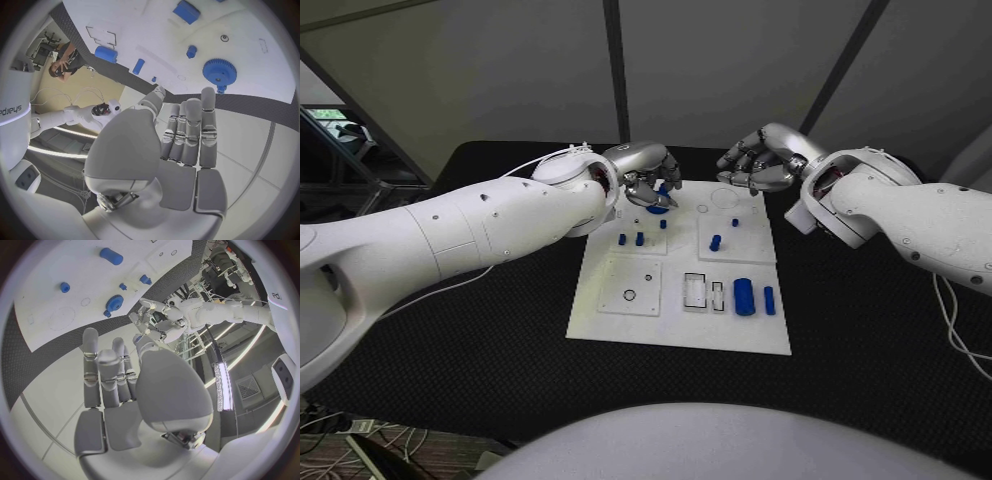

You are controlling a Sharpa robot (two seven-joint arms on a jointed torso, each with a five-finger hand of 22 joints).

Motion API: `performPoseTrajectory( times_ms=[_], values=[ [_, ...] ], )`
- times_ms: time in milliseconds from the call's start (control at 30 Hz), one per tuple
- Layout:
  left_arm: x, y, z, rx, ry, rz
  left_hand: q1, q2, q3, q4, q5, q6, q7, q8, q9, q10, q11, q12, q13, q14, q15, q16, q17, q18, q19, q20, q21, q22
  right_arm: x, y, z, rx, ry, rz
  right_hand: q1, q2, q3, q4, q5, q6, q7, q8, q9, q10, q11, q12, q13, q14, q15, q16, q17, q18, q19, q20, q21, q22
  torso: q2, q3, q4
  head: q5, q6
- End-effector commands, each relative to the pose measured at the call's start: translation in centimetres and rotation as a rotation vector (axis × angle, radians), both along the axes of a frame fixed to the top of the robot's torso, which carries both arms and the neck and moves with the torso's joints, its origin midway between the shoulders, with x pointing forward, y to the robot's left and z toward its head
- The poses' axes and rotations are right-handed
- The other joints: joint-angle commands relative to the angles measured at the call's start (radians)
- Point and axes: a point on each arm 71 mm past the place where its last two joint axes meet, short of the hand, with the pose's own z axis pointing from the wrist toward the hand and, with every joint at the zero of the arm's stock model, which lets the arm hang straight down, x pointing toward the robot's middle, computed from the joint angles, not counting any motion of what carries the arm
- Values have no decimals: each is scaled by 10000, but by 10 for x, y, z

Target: Assemble the parts on the task board

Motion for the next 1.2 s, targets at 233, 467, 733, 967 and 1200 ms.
performPoseTrajectory(
  times_ms=[233,467,733,967,1200],
  values=[
    [3,-4,-15,1937,589,-463,124,254,-254,-52,-19,376,-59,-260,-193,312,-72,-198,-182,675,-53,1056,1036,-229,313,-44,595,441,0,3,4,243,-306,3,32,-40,79,-4,37,-27,-18,32,-12,69,0,-94,-45,-91,8,-77,-15,65,-65,6,-63,-34,-5,-12,24,-35,2],
    [7,-3,-22,2345,818,-369,163,316,-303,-58,-15,508,-73,-363,-243,445,-93,-282,-245,854,-74,1348,1336,-302,505,-59,1162,723,1,5,4,266,-319,34,33,-42,86,-5,38,-29,-17,31,-13,73,1,-111,-65,-88,8,-78,-8,65,-62,6,-71,-39,-6,-16,17,-18,2],
    [10,-3,-26,2443,890,-289,245,399,-276,-79,-9,603,-54,-484,-296,605,-121,-369,-299,1005,-95,1607,1596,-357,664,-81,1641,978,1,6,3,273,-310,58,34,-45,92,-5,39,-32,-16,30,-14,75,2,-126,-82,-89,9,-95,-20,65,-59,6,-77,-41,-13,-12,22,2,2],
    [11,-6,-28,2489,974,-328,368,489,-170,-121,0,724,-63,-584,-336,805,-163,-450,-342,1127,-130,1823,1811,-401,785,-110,2038,1205,1,7,3,274,-296,82,34,-48,96,-5,41,-36,-15,29,-15,74,4,-140,-98,-86,9,-92,-10,66,-59,6,-86,-48,-10,-13,22,-10,2],
    [11,-8,-32,2464,1014,-374,607,577,206,-245,8,838,-141,-827,-422,1142,-279,-701,-464,1256,-223,2048,2005,-457,923,-179,2571,1535,2,9,3,272,-272,108,34,-48,96,-5,41,-36,-15,29,-15,74,4,-140,-98,-86,9,-92,-10,66,-59,6,-86,-48,-13,-11,23,-33,2]
  ],
)
